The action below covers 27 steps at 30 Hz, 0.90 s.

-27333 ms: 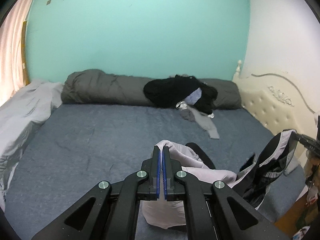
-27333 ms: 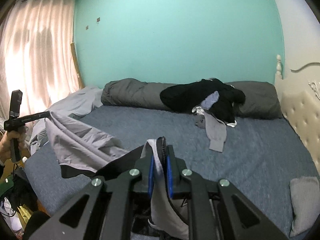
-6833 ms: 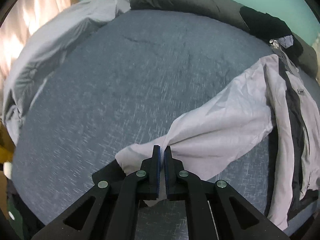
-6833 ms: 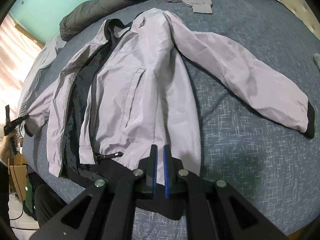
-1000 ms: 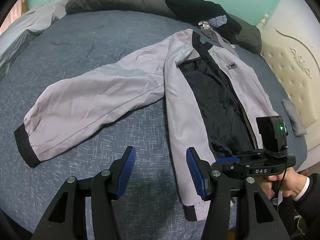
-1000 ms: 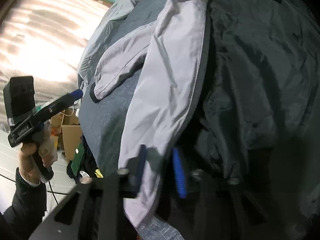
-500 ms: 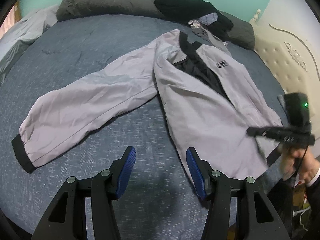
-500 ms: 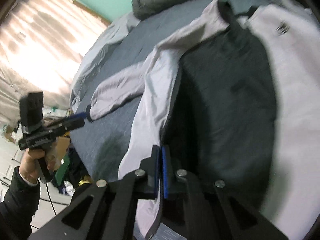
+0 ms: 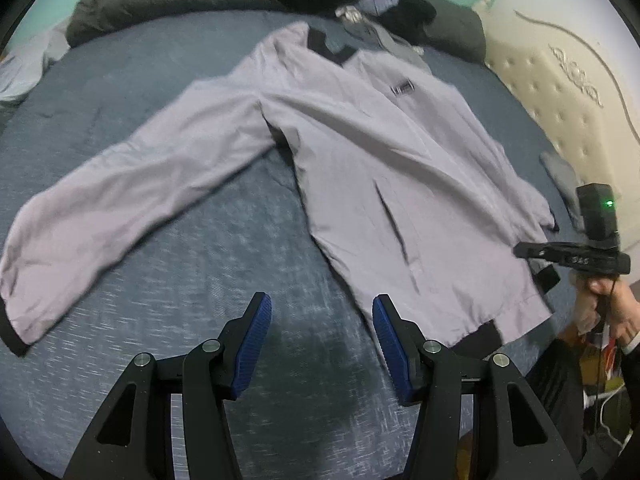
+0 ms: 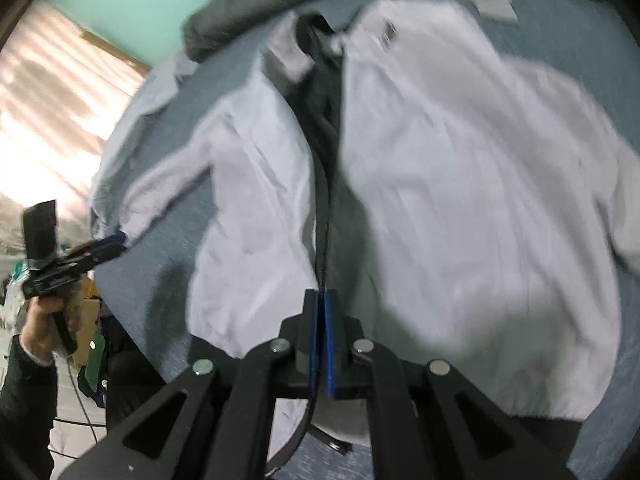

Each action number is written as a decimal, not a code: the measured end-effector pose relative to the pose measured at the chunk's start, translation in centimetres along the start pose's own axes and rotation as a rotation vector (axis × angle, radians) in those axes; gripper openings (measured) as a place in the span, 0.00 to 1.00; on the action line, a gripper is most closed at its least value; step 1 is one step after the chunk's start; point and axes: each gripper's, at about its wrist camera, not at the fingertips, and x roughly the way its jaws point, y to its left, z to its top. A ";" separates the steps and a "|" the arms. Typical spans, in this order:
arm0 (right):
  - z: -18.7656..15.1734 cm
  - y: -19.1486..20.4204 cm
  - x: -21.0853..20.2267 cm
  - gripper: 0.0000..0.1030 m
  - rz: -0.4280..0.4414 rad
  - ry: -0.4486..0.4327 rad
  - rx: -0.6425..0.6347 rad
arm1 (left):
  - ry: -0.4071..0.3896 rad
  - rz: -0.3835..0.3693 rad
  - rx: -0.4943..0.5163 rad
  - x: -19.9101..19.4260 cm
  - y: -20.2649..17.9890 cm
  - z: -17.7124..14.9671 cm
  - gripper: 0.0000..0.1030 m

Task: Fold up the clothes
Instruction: 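Release the front panel and smooth it flat with the right gripper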

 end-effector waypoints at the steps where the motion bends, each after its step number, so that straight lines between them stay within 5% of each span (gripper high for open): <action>1: -0.4 -0.2 0.9 0.03 0.003 0.015 0.004 | 0.011 -0.008 -0.005 0.6 -0.1 -0.2 0.55; 9: -0.4 0.1 3.7 0.03 0.008 0.048 0.010 | 0.099 -0.076 -0.041 5.2 -0.8 -2.1 0.55; 25: -0.6 -2.7 -2.4 0.05 -0.004 -0.031 0.028 | 0.148 -0.203 -0.117 10.2 -1.8 -3.9 0.54; 27: -0.7 -3.5 -3.8 0.05 -0.044 -0.050 0.031 | 0.148 -0.203 -0.107 10.5 -2.2 -4.0 0.42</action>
